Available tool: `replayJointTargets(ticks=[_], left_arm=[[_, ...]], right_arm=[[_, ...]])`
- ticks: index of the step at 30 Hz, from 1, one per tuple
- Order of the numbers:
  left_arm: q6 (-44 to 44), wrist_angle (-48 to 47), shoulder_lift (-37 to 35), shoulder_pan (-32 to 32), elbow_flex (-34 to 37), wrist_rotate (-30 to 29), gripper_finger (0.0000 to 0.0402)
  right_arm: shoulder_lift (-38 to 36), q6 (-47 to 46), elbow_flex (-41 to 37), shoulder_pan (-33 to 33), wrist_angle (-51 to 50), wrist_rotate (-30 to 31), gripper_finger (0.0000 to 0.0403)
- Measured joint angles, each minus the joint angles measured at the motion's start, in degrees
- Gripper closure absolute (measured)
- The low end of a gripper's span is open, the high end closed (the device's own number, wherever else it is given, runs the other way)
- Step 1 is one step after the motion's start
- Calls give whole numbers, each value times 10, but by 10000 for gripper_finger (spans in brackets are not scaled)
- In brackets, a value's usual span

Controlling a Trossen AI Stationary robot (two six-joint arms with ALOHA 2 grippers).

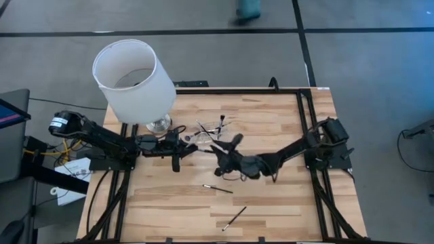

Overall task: Put items in baskets/containers
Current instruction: Put the black highlighter brush into the transparent organizer

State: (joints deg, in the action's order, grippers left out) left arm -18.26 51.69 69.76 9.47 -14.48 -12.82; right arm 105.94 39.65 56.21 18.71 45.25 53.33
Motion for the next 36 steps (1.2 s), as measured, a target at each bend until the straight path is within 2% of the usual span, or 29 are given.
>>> replayJointTargets(ticks=[4,9,12,20,23,25,27,29,33,36], left_arm=[[5,-19,0,-21,-21,-2,388],[17,-65,0,-22,-58,-5,387],[22,-67,-1,0,-66,-19,388],[54,-68,-1,57,-68,-140,388],[101,-68,-1,89,-86,-179,388],[158,-76,-1,119,-106,-226,389],[218,-115,-1,145,-135,-282,389],[239,-188,-1,162,-168,-326,389],[216,-335,-1,172,-214,-379,389],[181,-388,-1,163,-221,-402,389]], right_arm=[[-30,77,0,39,-1,96,297],[-64,88,0,65,-2,161,294],[-75,74,0,71,-2,165,294],[-76,46,0,70,-38,158,294],[-76,34,0,65,-57,157,294],[-76,23,0,61,-67,157,294],[-76,10,0,58,-77,157,294],[-76,4,0,55,-82,157,294],[-76,-13,0,51,-96,154,294],[-76,-22,0,50,-105,152,294]])
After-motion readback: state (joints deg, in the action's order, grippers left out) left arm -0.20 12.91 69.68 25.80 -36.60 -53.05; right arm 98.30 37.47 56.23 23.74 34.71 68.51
